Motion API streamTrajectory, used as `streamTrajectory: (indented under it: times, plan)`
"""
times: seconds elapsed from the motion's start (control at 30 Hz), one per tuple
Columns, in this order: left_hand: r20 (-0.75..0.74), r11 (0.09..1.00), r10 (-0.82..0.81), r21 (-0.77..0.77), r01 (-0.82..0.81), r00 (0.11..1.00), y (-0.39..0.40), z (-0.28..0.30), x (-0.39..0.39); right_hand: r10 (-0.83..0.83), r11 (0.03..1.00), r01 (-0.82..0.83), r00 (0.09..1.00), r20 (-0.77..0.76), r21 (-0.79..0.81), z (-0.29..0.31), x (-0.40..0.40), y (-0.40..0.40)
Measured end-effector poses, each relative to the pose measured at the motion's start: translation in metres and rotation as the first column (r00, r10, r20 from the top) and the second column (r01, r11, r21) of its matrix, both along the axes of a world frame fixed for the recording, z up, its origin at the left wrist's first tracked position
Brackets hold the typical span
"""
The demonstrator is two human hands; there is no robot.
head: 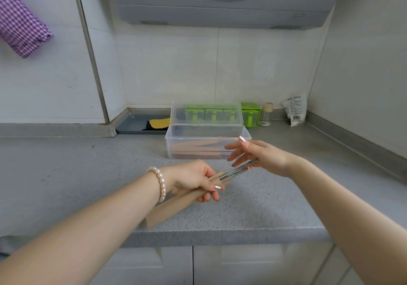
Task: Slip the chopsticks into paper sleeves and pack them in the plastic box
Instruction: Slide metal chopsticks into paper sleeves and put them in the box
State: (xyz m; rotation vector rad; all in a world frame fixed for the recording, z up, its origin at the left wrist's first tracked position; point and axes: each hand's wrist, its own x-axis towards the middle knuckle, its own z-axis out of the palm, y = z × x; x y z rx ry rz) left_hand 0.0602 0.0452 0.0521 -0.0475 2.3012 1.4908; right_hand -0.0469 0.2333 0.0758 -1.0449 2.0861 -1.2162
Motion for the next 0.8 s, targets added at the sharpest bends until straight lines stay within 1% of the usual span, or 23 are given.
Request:
streamTrajectory:
  times: [0.1, 0.2, 0.43, 0.57, 0.6, 0.63, 0.73, 0.77, 0.8]
  plan:
    - [0.006, 1.000, 0.012, -0.019, -0.012, 1.000, -0.001, -0.001, 0.000, 0.005, 1.000, -0.006, 0.999, 0.044, 0.019, -0.008, 0.006, -0.012]
    - [0.019, 1.000, 0.010, -0.019, -0.009, 1.000, -0.002, -0.002, -0.001, 0.031, 0.999, -0.033, 0.999, 0.043, 0.041, -0.012, 0.012, -0.021]
    - [0.038, 1.000, -0.006, -0.015, 0.007, 0.999, 0.000, -0.004, 0.001, 0.061, 0.992, -0.056, 0.997, -0.037, 0.116, -0.023, 0.022, -0.035]
    - [-0.005, 0.999, 0.025, -0.025, -0.025, 1.000, -0.004, -0.005, -0.002, 0.021, 0.992, -0.008, 0.994, -0.106, 0.124, -0.021, 0.014, -0.032]
    - [-0.021, 0.999, 0.041, -0.017, -0.042, 0.999, -0.006, -0.002, -0.004, -0.005, 0.994, 0.018, 0.993, -0.116, 0.109, -0.020, 0.010, -0.029]
    - [-0.029, 0.998, 0.054, -0.006, -0.055, 0.998, -0.008, 0.001, -0.005, -0.033, 0.997, 0.040, 0.995, -0.093, 0.072, -0.019, 0.005, -0.026]
    - [-0.009, 0.999, 0.047, 0.005, -0.047, 0.999, -0.012, 0.015, -0.009, -0.101, 0.985, 0.117, 0.987, 0.122, -0.130, -0.018, -0.005, -0.017]
    - [-0.036, 0.997, 0.042, -0.059, -0.044, 0.998, -0.014, 0.022, -0.010, -0.121, 0.972, 0.151, 0.978, 0.169, -0.177, -0.017, -0.007, -0.015]
    - [-0.106, 0.981, 0.047, -0.184, -0.066, 0.993, -0.018, 0.031, -0.012, -0.155, 0.956, 0.196, 0.969, 0.192, -0.217, -0.014, -0.010, -0.014]
